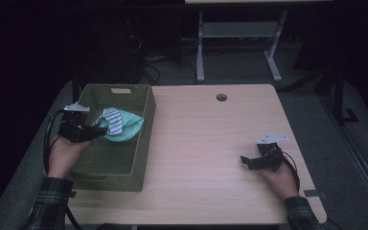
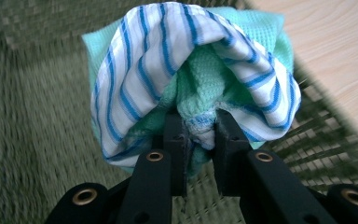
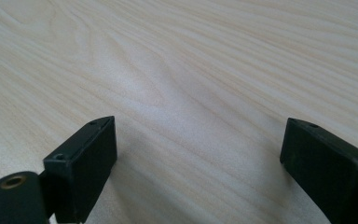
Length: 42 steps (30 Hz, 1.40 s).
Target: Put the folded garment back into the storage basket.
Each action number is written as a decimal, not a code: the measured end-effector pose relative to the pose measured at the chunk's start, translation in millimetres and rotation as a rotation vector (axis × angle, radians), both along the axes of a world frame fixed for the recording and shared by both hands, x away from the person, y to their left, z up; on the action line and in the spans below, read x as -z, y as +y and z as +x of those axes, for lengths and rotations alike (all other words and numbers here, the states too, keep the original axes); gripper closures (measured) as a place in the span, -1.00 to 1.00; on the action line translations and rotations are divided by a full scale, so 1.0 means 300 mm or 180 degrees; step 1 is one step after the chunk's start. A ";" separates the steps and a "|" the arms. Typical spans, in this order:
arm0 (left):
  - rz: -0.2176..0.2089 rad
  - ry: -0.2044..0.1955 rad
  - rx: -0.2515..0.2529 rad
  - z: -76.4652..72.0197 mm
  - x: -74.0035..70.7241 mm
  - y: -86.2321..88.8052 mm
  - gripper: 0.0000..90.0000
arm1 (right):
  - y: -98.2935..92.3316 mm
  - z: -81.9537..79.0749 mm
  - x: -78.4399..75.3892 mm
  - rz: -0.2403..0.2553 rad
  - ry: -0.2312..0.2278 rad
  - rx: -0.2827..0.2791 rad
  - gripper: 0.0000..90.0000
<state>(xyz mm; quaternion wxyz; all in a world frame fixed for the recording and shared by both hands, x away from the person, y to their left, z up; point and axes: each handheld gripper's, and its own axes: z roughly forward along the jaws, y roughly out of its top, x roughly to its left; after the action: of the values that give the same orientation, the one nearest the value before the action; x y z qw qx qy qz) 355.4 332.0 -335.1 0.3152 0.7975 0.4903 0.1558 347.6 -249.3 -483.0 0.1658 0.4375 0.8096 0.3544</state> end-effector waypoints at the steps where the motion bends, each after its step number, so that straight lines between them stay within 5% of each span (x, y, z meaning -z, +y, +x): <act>1: -0.0003 0.0020 -0.0022 0.003 0.016 0.005 0.71 | 0.000 0.000 0.000 0.0000 -0.0001 0.0001 -0.77; 11: 0.0111 0.0285 -0.0104 0.038 0.135 0.034 0.70 | -0.001 0.000 0.000 0.0000 0.0000 0.0006 -0.77; 19: 0.0147 0.0412 -0.0067 0.061 0.166 0.027 0.57 | -0.001 -0.001 0.000 -0.0006 -0.0009 0.0025 -0.77; 30: 0.0011 0.0134 -0.0084 0.037 0.121 0.026 -0.16 | -0.001 -0.001 0.000 -0.0005 -0.0006 0.0025 -0.77; 42: -0.0249 -0.0114 0.0255 0.009 0.023 -0.125 -0.52 | -0.001 -0.001 0.000 -0.0007 -0.0009 0.0024 -0.77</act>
<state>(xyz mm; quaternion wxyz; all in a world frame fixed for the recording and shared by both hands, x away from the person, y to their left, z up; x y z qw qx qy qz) 358.1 294.4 -341.9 0.3608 0.8007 0.4579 0.1380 347.4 -249.5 -483.0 0.1687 0.4399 0.8081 0.3535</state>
